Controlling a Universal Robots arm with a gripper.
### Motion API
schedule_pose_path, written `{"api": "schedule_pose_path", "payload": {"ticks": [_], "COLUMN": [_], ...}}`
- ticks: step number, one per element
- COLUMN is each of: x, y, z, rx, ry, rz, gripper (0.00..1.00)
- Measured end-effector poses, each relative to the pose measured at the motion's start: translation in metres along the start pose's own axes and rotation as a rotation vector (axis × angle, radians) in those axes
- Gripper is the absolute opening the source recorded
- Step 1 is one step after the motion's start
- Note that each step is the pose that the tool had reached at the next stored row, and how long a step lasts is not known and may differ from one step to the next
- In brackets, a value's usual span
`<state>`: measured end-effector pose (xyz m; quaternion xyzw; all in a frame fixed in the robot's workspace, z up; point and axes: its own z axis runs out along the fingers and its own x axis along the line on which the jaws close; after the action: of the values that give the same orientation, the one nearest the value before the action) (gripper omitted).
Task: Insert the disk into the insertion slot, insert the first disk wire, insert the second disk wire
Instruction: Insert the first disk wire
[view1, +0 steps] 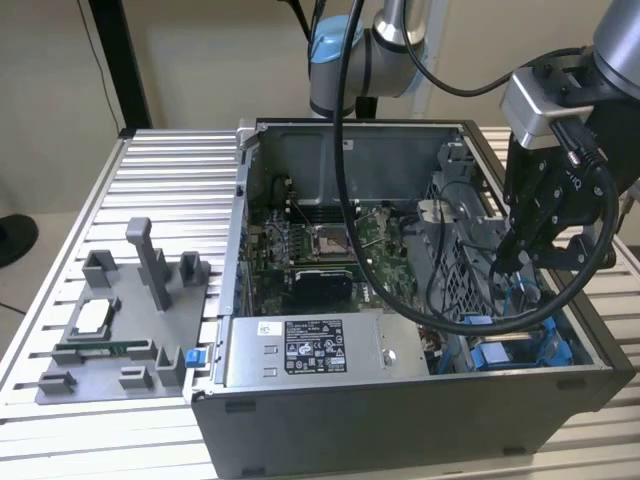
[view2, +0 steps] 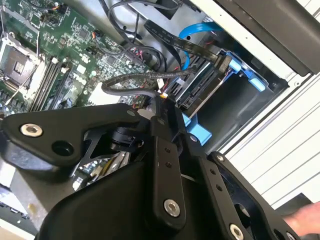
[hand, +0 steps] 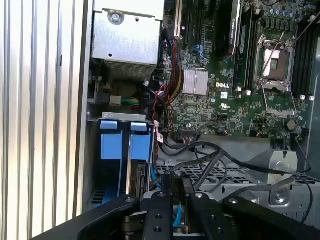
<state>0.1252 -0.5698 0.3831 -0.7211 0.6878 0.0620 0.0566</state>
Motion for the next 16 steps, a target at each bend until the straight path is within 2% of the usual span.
{"api": "schedule_pose_path", "payload": {"ticks": [8,16], "x": [0.0002,0.0050], "y": [-0.0004,-0.0092], "z": [0.0004,0.0050], "rx": [-0.0001,-0.0001], "ry": [0.0001,0.0001], "rz": [0.000,0.000], "gripper": [0.00,0.00]}}
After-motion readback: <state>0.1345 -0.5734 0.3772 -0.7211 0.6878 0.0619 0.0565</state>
